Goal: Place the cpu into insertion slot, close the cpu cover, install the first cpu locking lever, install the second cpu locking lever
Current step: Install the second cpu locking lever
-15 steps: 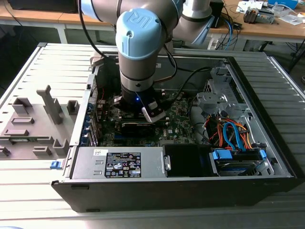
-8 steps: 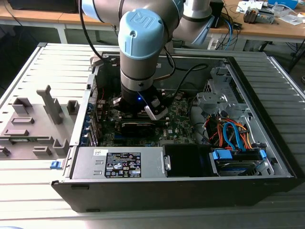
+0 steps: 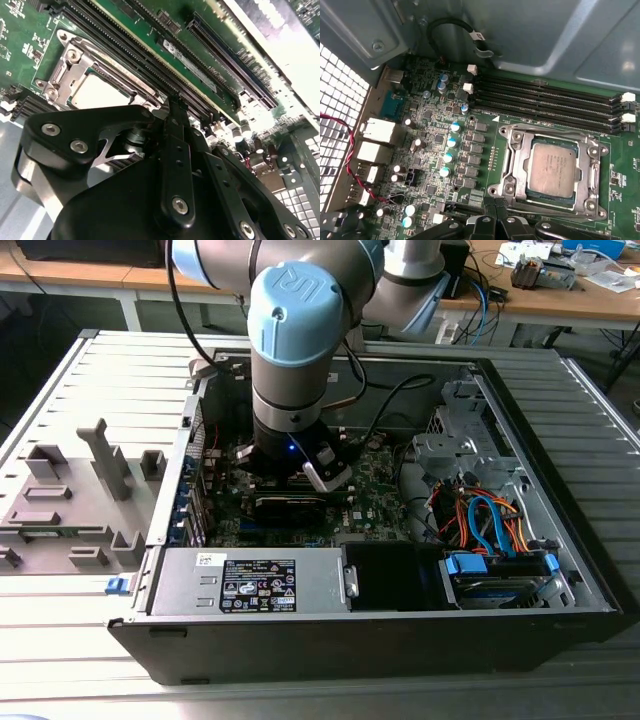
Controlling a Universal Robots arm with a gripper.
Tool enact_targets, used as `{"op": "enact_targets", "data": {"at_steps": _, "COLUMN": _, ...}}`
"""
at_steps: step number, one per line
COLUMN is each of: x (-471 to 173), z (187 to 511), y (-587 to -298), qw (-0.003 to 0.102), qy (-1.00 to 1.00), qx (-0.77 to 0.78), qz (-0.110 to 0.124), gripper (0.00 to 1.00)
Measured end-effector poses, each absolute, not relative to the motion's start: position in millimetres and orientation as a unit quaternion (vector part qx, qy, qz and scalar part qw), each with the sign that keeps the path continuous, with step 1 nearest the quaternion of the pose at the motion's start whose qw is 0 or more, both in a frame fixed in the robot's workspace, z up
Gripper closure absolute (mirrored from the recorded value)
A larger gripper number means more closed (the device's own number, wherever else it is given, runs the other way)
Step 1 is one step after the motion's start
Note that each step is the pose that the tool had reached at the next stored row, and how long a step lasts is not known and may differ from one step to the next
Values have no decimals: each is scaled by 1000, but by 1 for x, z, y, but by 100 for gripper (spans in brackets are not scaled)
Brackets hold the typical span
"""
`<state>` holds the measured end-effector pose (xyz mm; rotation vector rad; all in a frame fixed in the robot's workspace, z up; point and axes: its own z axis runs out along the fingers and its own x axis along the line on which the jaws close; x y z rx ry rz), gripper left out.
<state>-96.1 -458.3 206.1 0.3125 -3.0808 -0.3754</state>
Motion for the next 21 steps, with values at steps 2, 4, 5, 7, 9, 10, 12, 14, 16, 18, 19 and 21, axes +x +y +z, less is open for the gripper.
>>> {"op": "enact_targets", "data": {"at_steps": 2, "x": -96, "z": 205, "y": -456, "qw": 11, "qy": -987, "qx": 101, "qz": -121, "gripper": 89}}
{"op": "enact_targets", "data": {"at_steps": 4, "x": -97, "z": 203, "y": -452, "qw": 11, "qy": -987, "qx": 103, "qz": -123, "gripper": 89}}
{"op": "enact_targets", "data": {"at_steps": 5, "x": -97, "z": 202, "y": -452, "qw": 11, "qy": -987, "qx": 103, "qz": -123, "gripper": 89}}
{"op": "enact_targets", "data": {"at_steps": 7, "x": -97, "z": 202, "y": -451, "qw": 11, "qy": -987, "qx": 104, "qz": -125, "gripper": 89}}
{"op": "enact_targets", "data": {"at_steps": 9, "x": -98, "z": 200, "y": -451, "qw": 11, "qy": -986, "qx": 105, "qz": -129, "gripper": 89}}
{"op": "enact_targets", "data": {"at_steps": 10, "x": -98, "z": 200, "y": -451, "qw": 11, "qy": -986, "qx": 106, "qz": -130, "gripper": 89}}
{"op": "enact_targets", "data": {"at_steps": 12, "x": -99, "z": 197, "y": -451, "qw": 11, "qy": -985, "qx": 113, "qz": -134, "gripper": 89}}
{"op": "enact_targets", "data": {"at_steps": 14, "x": -99, "z": 199, "y": -450, "qw": 11, "qy": -984, "qx": 117, "qz": -136, "gripper": 89}}
{"op": "enact_targets", "data": {"at_steps": 16, "x": -99, "z": 196, "y": -450, "qw": 8, "qy": -980, "qx": 118, "qz": -162, "gripper": 89}}
{"op": "enact_targets", "data": {"at_steps": 18, "x": -99, "z": 200, "y": -450, "qw": 7, "qy": -980, "qx": 118, "qz": -161, "gripper": 89}}
{"op": "enact_targets", "data": {"at_steps": 19, "x": -99, "z": 207, "y": -450, "qw": 8, "qy": -980, "qx": 118, "qz": -161, "gripper": 89}}
{"op": "enact_targets", "data": {"at_steps": 21, "x": -99, "z": 222, "y": -450, "qw": 8, "qy": -980, "qx": 118, "qz": -161, "gripper": 89}}
